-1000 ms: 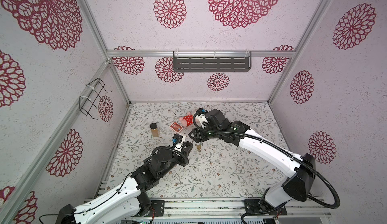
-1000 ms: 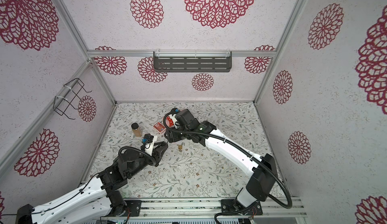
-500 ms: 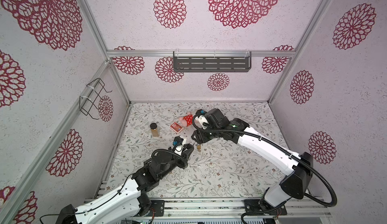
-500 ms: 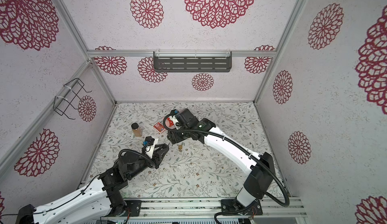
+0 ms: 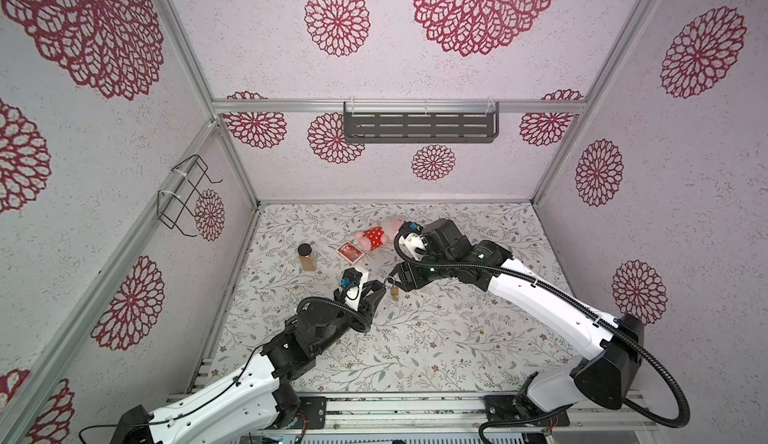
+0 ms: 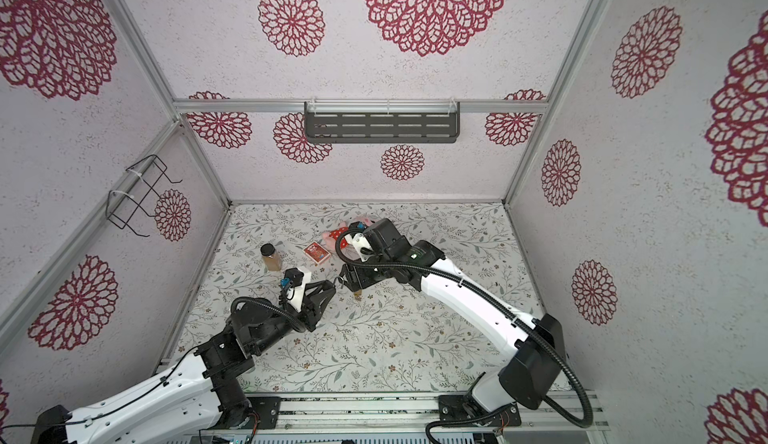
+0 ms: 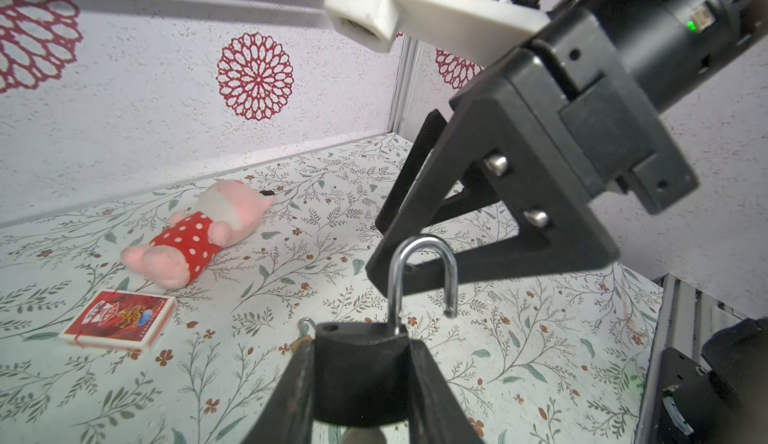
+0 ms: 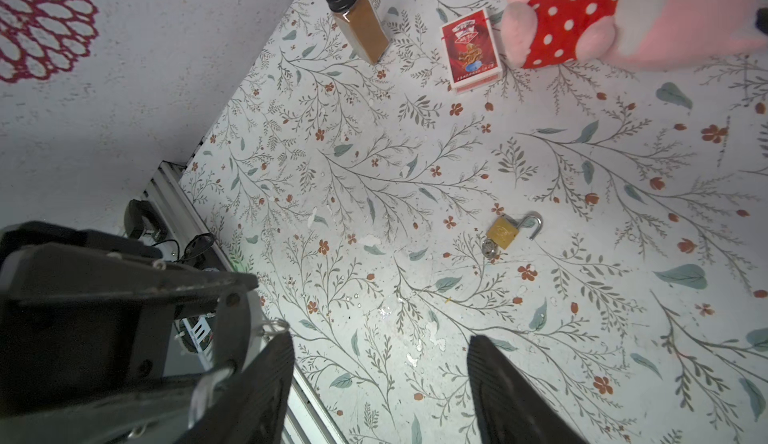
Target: Unlock with the key
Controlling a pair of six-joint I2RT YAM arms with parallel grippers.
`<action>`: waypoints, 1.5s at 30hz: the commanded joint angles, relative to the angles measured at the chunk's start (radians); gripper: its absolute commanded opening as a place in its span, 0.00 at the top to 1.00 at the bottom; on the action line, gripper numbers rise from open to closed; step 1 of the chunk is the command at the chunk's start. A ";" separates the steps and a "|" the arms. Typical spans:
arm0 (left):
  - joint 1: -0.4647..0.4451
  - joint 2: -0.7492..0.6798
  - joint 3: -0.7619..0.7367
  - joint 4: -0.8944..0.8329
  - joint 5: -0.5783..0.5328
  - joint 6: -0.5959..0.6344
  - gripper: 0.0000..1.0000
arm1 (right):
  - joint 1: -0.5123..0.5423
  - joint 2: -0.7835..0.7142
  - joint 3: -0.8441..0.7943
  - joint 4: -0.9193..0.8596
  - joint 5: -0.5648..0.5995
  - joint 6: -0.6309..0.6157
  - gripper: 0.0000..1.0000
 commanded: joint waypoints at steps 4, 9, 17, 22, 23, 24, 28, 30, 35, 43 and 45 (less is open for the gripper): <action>0.004 0.012 0.006 0.042 -0.034 -0.020 1.00 | -0.036 -0.093 -0.060 0.090 -0.072 0.036 0.31; 0.003 0.020 0.016 -0.061 -0.104 -0.139 1.00 | -0.061 -0.138 -0.123 0.061 0.084 0.025 0.30; -0.014 0.130 0.065 -0.352 -0.211 -0.409 1.00 | -0.159 -0.248 -0.344 0.182 0.170 0.069 0.27; -0.043 0.234 0.042 -0.352 -0.241 -0.517 1.00 | -0.217 -0.313 -0.473 0.291 0.181 0.117 0.25; -0.043 0.260 0.042 -0.353 -0.242 -0.540 1.00 | -0.228 -0.324 -0.499 0.312 0.172 0.130 0.25; -0.043 0.284 0.043 -0.359 -0.242 -0.561 1.00 | -0.239 -0.332 -0.520 0.329 0.165 0.136 0.25; -0.049 0.375 0.062 -0.381 -0.238 -0.623 1.00 | -0.274 -0.359 -0.594 0.380 0.156 0.151 0.25; -0.049 0.416 0.065 -0.384 -0.236 -0.649 1.00 | -0.289 -0.368 -0.616 0.393 0.160 0.154 0.25; -0.052 0.528 0.085 -0.381 -0.216 -0.678 1.00 | -0.320 -0.388 -0.651 0.414 0.162 0.157 0.25; -0.052 0.658 0.130 -0.402 -0.139 -0.693 0.84 | -0.365 -0.396 -0.672 0.410 0.178 0.140 0.24; -0.051 0.674 0.137 -0.413 -0.125 -0.701 0.78 | -0.377 -0.397 -0.672 0.408 0.189 0.133 0.24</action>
